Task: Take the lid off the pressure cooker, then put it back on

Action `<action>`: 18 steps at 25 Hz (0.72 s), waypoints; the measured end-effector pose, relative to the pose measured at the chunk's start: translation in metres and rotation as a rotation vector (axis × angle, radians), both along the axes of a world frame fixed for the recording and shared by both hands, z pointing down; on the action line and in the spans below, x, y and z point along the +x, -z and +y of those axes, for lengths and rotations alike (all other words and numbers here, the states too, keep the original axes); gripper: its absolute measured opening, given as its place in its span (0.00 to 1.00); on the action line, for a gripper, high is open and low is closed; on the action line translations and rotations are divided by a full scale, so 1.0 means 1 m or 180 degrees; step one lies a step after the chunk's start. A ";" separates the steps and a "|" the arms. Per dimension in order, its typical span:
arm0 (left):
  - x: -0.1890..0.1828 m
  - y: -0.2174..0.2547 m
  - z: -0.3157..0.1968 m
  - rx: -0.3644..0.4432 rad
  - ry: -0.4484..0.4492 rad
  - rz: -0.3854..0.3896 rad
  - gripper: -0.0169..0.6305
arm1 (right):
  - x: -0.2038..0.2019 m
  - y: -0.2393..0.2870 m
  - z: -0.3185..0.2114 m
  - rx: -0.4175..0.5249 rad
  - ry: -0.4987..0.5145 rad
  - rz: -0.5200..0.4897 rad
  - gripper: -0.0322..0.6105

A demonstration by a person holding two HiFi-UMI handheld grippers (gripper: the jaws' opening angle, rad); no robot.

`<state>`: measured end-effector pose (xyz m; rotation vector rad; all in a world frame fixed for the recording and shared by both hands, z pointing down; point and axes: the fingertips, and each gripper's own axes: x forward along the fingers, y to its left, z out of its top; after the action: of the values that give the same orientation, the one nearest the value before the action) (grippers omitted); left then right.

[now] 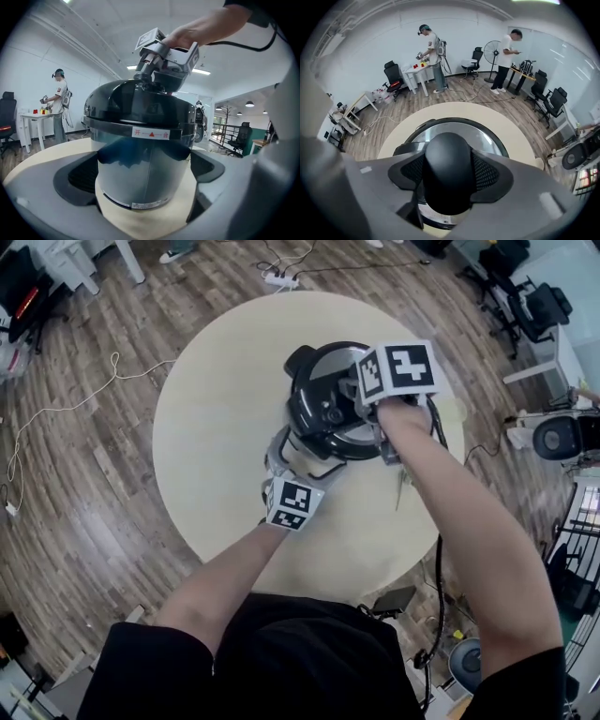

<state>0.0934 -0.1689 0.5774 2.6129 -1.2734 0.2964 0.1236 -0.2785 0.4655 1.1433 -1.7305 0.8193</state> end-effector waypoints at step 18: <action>-0.006 -0.010 0.007 -0.0037 -0.0042 -0.0045 0.94 | 0.001 0.010 0.002 -0.0116 0.0065 -0.0120 0.50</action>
<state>0.0872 -0.1623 0.5875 2.6150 -1.2557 0.3242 0.1249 -0.2770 0.4552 1.0906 -1.7483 0.8615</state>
